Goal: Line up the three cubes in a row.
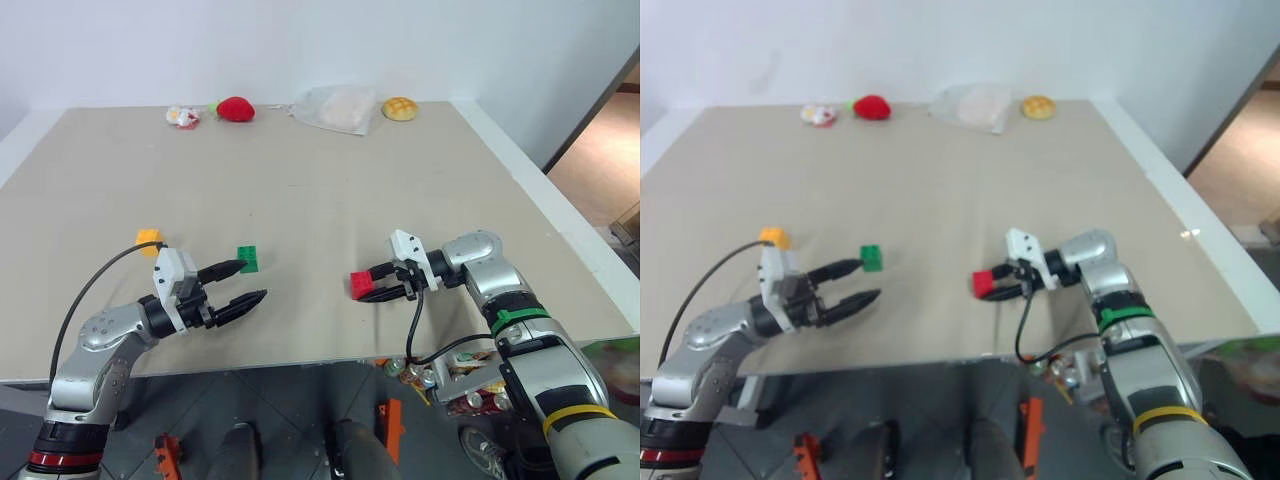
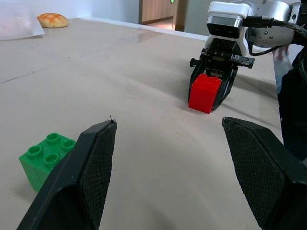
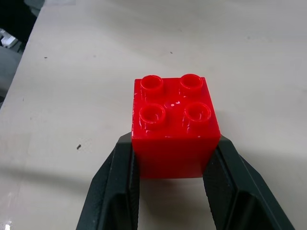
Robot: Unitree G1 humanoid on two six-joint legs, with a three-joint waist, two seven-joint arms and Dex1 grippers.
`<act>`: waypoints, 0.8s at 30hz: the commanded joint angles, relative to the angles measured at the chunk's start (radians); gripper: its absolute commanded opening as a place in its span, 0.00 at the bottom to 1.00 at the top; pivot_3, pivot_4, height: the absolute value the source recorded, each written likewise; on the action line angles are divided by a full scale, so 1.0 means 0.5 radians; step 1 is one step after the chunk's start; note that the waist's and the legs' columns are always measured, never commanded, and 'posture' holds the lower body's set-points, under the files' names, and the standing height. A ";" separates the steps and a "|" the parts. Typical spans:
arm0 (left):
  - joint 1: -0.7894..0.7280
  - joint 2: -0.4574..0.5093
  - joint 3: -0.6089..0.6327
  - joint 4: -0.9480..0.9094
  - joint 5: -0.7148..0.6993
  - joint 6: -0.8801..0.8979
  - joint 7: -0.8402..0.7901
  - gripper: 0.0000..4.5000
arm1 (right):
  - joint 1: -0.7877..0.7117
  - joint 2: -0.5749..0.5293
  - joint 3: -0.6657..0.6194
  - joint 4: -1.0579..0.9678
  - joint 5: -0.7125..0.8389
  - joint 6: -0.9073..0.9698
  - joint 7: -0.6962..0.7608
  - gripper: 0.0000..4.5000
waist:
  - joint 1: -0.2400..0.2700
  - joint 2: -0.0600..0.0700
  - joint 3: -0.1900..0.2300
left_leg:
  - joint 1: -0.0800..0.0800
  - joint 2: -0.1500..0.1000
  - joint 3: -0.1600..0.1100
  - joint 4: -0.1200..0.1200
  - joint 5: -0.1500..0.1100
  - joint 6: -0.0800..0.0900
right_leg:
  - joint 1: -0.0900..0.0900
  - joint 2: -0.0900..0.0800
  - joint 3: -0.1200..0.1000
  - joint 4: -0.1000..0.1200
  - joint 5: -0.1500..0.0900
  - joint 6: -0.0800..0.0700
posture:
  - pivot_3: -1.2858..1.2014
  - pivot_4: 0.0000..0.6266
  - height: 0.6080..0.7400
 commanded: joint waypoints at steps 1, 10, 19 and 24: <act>-0.031 0.008 0.044 -0.064 -0.025 -0.017 0.012 0.81 | -0.055 -0.015 -0.047 0.022 -0.007 -0.028 0.060 0.27 | 0.000 0.000 0.000 | 0.000 0.000 0.000 0.000 0.000 0.000 | 0.000 0.000 0.000 0.000 0.000 0.000 | 0.52 0.24 1.00; -0.088 0.009 0.045 -0.008 -0.016 -0.027 0.005 0.81 | -0.101 0.072 -0.046 0.105 -0.075 -0.040 -0.088 0.74 | -0.005 0.000 0.000 | 0.005 0.000 0.000 0.000 0.000 0.000 | 0.001 0.003 0.004 0.000 0.004 -0.004 | 0.52 0.24 1.00; -0.030 0.066 0.151 0.091 -0.022 0.029 0.042 0.81 | -0.032 -0.215 0.026 -0.277 0.141 0.086 0.148 0.95 | -0.008 0.000 0.000 | 0.010 -0.001 0.002 0.000 0.000 0.000 | 0.000 0.006 0.013 0.000 0.012 -0.006 | 0.52 0.24 1.00; 0.002 0.114 0.211 0.177 0.043 0.001 0.082 0.81 | -0.015 -0.463 0.001 -0.521 0.274 0.141 0.148 0.95 | -0.006 0.000 0.000 | 0.008 -0.001 0.003 0.000 0.000 0.000 | -0.003 0.006 0.013 0.000 0.009 -0.005 | 0.52 0.24 1.00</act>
